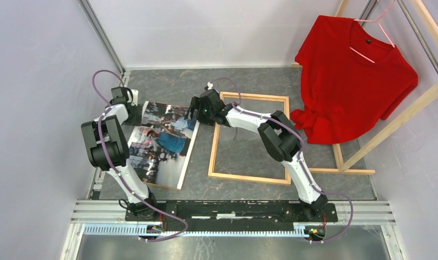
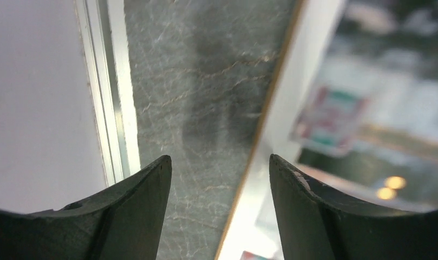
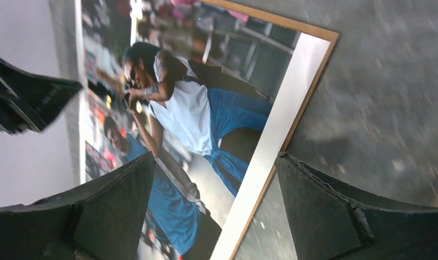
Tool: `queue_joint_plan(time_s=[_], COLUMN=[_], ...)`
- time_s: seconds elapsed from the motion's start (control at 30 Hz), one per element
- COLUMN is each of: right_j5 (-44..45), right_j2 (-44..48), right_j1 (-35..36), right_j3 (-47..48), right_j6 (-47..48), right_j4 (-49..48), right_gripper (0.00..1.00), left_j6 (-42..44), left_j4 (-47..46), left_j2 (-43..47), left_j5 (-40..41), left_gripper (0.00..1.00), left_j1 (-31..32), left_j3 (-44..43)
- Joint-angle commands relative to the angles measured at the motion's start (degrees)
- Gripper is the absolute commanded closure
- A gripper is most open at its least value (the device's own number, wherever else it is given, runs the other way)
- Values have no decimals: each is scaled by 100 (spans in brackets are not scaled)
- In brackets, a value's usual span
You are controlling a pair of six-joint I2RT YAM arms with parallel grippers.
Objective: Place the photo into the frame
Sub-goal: Adjust the photo frame item at the center of the board.
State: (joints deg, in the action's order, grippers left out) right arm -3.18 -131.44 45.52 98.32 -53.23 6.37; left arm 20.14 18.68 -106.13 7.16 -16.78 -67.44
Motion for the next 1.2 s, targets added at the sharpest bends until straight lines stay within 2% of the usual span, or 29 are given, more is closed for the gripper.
queue_joint_plan(time_s=[0.0,0.13,0.33,0.57,0.73,0.87,0.97,1.17], right_j5=[-548,-931,-1039,-299,-35,-67,257,2073], right_j2=[-743,-931,-531,517,1146,1296,1241,882], right_j1=[-121,-246,-198,-121,95,562,1026,1864], right_j3=[883,955,638,-321,-880,-1018,-973,-335], right_j6=[-311,-452,-6,610,872,1123,1499,2331], right_j4=[-349,-845,-1214,-828,-288,6,375,1441], right_gripper=[10,11,11,10,9,12,15,13], left_j6=[-249,-300,-290,-304,-249,-58,182,604], left_j4=[25,24,-74,251,666,908,1034,1292], left_j2=[-322,-503,-629,-547,-128,255,529,1039], left_j5=[-354,-341,-329,-613,-689,-791,-830,-1048], left_gripper=[27,28,29,31,22,17,14,10], left_j1=[137,194,348,331,208,46,-62,-390], left_j3=[-331,-534,-408,-507,-677,-525,-244,239])
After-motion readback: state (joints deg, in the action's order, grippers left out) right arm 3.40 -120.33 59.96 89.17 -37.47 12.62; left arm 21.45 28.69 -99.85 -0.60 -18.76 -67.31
